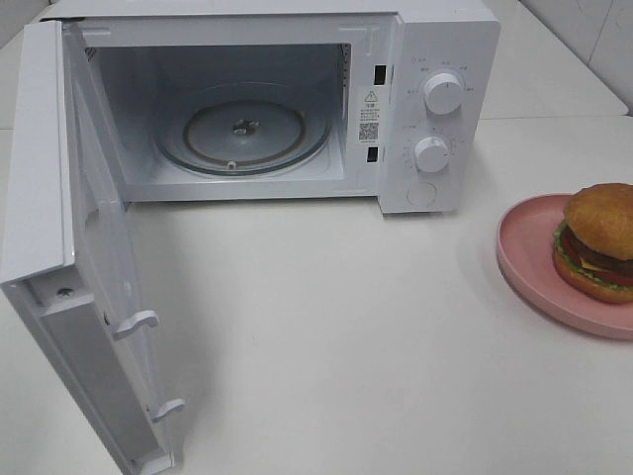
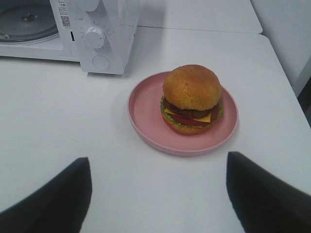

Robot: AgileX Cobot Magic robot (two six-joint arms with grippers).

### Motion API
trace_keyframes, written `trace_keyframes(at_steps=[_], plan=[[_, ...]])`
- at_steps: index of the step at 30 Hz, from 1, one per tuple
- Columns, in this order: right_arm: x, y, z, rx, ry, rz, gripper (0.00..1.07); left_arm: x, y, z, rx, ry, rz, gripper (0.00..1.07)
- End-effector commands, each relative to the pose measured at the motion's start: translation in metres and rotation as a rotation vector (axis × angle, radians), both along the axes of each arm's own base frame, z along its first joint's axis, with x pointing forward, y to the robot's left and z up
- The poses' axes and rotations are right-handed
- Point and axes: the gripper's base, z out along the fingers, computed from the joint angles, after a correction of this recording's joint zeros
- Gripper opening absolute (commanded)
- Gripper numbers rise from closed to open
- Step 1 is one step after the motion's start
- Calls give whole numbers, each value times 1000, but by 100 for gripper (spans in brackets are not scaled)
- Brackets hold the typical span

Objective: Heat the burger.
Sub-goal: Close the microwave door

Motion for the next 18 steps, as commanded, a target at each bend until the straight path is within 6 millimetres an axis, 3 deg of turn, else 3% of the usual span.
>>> trace_keyframes(at_steps=[1, 10, 12, 17, 18], plan=[[-4, 0, 0, 4, -38, 4, 70, 7, -1, 7, 16, -31, 3, 0], [-4, 0, 0, 4, -38, 4, 70, 34, -8, 9, 118, 41, -18, 0], [-4, 0, 0, 4, -38, 4, 70, 54, -13, 10, 152, 68, -24, 0], [-4, 0, 0, 4, -38, 4, 70, 75, -18, 10, 153, 98, -21, 0], [-4, 0, 0, 4, -38, 4, 70, 87, -21, 8, 158, 121, -19, 0]])
